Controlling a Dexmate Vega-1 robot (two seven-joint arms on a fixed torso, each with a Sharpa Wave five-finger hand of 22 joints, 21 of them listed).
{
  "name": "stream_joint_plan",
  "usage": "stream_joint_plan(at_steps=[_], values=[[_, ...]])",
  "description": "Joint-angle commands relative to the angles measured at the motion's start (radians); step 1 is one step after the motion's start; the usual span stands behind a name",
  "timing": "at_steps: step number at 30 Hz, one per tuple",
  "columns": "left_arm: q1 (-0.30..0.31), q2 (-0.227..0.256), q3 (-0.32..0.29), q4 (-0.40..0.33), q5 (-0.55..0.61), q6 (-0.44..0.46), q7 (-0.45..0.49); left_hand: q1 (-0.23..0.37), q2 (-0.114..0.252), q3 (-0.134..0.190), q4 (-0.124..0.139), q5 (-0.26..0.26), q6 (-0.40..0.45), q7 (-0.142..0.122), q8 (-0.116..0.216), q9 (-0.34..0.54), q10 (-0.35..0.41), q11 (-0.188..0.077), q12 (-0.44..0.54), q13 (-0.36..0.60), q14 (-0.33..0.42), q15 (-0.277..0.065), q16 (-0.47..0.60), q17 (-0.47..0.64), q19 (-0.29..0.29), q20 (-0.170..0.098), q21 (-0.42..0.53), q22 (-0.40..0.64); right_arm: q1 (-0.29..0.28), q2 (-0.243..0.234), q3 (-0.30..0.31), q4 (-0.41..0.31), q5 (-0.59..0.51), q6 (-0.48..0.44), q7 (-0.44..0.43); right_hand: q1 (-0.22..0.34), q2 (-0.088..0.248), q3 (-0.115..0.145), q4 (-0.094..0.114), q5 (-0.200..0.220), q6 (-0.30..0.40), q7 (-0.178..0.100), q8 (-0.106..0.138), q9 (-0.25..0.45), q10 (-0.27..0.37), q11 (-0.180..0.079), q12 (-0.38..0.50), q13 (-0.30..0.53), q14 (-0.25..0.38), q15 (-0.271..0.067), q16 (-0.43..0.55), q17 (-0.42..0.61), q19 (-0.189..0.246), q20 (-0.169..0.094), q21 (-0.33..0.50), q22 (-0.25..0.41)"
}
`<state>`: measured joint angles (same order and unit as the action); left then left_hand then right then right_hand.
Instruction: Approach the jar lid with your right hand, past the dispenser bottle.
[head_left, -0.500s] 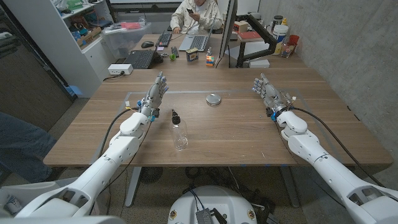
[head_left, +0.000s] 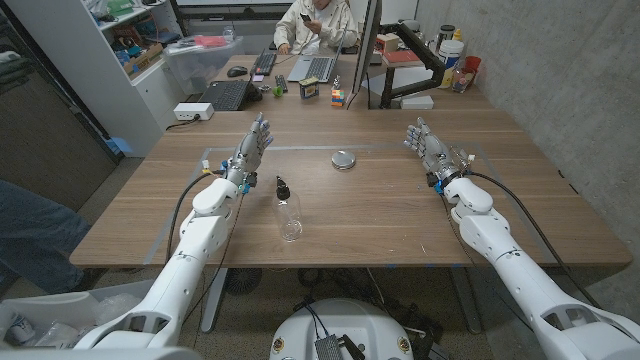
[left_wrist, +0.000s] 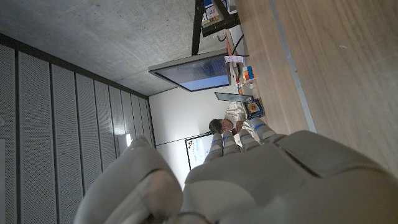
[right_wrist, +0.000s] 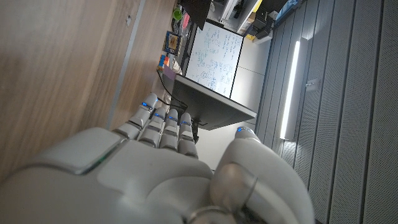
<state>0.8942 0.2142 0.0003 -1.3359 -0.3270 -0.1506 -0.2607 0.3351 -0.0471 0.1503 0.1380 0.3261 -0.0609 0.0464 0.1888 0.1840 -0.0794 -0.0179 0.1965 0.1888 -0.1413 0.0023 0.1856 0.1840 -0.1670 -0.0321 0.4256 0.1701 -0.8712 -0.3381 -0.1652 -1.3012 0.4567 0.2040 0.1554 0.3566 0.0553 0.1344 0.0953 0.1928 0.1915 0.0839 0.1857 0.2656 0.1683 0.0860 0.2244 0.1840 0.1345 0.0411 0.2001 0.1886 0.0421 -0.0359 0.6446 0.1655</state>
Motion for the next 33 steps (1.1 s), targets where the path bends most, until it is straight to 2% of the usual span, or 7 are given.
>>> stream_joint_plan(at_steps=[1, 11, 33], values=[[0.005, -0.141, -0.151, -0.022, 0.162, 0.052, -0.114, 0.01, 0.005, 0.004, -0.002, 0.008, -0.007, -0.002, 0.006, 0.002, -0.01, 0.002, 0.005, 0.003, -0.008, 0.002, 0.004, 0.003, -0.059, -0.042, -0.003, 0.003, -0.007, 0.065, 0.084, -0.002, -0.087, -0.043, 0.063, 0.004, -0.001, 0.004, -0.004, 0.003, 0.008, -0.004, 0.005, -0.001, 0.01, -0.002, 0.002, 0.004, 0.005, -0.001, 0.006, 0.002, 0.009, 0.006, -0.006, 0.005], [0.001, -0.198, -0.206, -0.031, 0.23, 0.064, -0.155, 0.012, 0.008, 0.003, -0.004, 0.009, -0.007, -0.002, 0.006, 0.002, -0.01, 0.0, 0.005, 0.003, -0.008, 0.003, 0.005, 0.003, -0.061, -0.039, -0.008, 0.003, 0.001, 0.078, 0.109, -0.006, -0.137, -0.075, 0.087, 0.007, 0.0, 0.005, -0.007, 0.002, 0.008, -0.006, 0.006, -0.006, 0.011, -0.003, 0.002, 0.004, 0.007, -0.002, 0.006, 0.002, 0.01, 0.006, -0.011, 0.005], [-0.008, -0.243, -0.254, -0.031, 0.292, 0.06, -0.201, 0.015, 0.014, 0.002, -0.007, 0.009, -0.007, -0.002, 0.007, 0.002, -0.008, 0.0, 0.006, 0.002, -0.007, 0.003, 0.005, 0.002, -0.059, -0.039, -0.017, 0.003, 0.054, 0.065, 0.088, -0.005, -0.237, -0.161, 0.111, 0.013, -0.001, 0.006, -0.015, 0.002, 0.004, -0.01, 0.004, -0.02, 0.018, -0.012, 0.002, 0.003, 0.015, -0.009, 0.006, 0.0, 0.013, 0.006, -0.025, 0.005]])
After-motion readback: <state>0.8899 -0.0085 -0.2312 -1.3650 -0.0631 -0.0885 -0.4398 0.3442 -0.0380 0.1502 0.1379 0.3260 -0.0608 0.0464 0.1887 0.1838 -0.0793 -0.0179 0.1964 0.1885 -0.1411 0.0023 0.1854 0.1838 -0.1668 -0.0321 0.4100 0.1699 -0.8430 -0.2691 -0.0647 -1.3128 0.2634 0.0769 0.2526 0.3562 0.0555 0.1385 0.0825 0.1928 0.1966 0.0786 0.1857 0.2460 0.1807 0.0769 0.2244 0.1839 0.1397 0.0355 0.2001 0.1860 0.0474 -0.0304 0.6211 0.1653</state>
